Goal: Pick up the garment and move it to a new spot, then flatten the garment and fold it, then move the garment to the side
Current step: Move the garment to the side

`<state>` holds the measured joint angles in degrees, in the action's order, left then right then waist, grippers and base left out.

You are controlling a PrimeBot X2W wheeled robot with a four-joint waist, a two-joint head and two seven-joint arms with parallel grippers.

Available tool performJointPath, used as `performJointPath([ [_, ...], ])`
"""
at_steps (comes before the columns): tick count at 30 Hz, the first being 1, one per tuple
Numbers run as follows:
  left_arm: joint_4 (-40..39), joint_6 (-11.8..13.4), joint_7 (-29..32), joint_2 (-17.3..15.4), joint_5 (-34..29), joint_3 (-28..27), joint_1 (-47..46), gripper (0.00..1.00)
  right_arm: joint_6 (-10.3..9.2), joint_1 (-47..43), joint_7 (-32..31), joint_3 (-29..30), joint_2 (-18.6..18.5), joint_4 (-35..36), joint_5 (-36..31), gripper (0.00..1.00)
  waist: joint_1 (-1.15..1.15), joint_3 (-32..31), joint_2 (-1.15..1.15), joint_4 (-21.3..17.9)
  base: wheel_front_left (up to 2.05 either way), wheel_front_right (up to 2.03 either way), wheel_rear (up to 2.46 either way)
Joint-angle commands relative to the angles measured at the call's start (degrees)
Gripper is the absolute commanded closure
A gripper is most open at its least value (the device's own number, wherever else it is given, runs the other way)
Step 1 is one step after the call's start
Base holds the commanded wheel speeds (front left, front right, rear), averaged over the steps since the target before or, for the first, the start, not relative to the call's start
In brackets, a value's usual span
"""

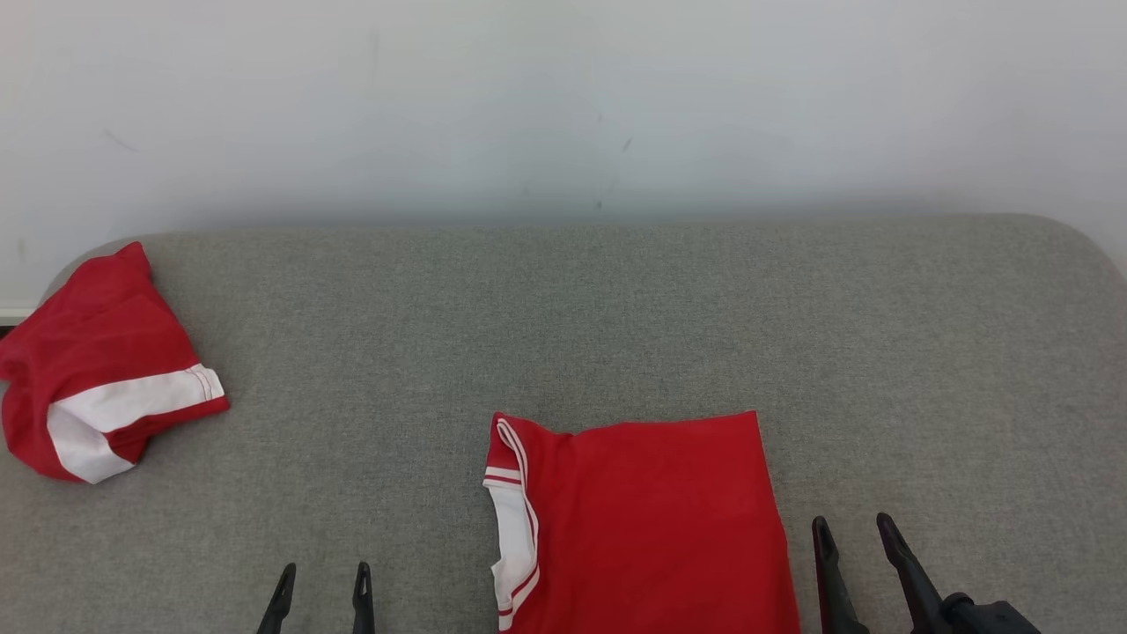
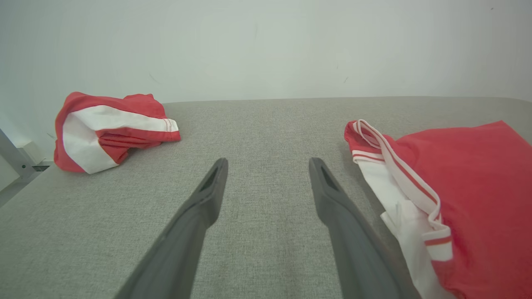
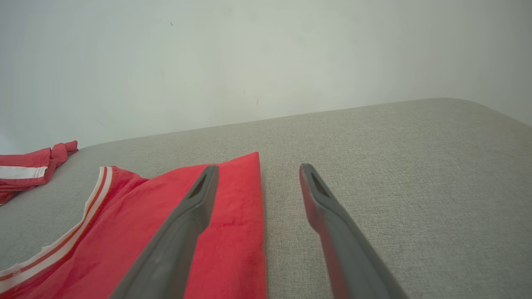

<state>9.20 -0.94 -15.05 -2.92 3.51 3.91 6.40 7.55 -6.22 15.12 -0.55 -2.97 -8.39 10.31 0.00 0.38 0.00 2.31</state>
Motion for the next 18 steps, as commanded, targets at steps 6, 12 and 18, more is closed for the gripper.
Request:
performJointPath([
  [6,0.2,0.1,-0.2,0.1,0.1,0.0,0.2,0.0,-0.14,-0.1,0.0,0.1,0.2,0.1,0.0,0.0,0.0,0.1,0.0,0.1,0.0,0.0,0.0],
  [12,0.1,0.1,-0.2,0.1,0.4,0.0,0.1,0.0,-0.14,-0.3,0.0,0.1,0.2,0.2,-0.1,0.0,0.0,0.3,0.0,0.3,0.0,0.0,0.0],
  [18,0.0,0.1,-0.2,0.1,0.4,-0.1,0.2,0.0,-0.14,-0.4,0.0,0.0,0.2,0.1,0.0,0.0,0.0,0.4,0.0,0.2,0.0,0.0,0.0],
])
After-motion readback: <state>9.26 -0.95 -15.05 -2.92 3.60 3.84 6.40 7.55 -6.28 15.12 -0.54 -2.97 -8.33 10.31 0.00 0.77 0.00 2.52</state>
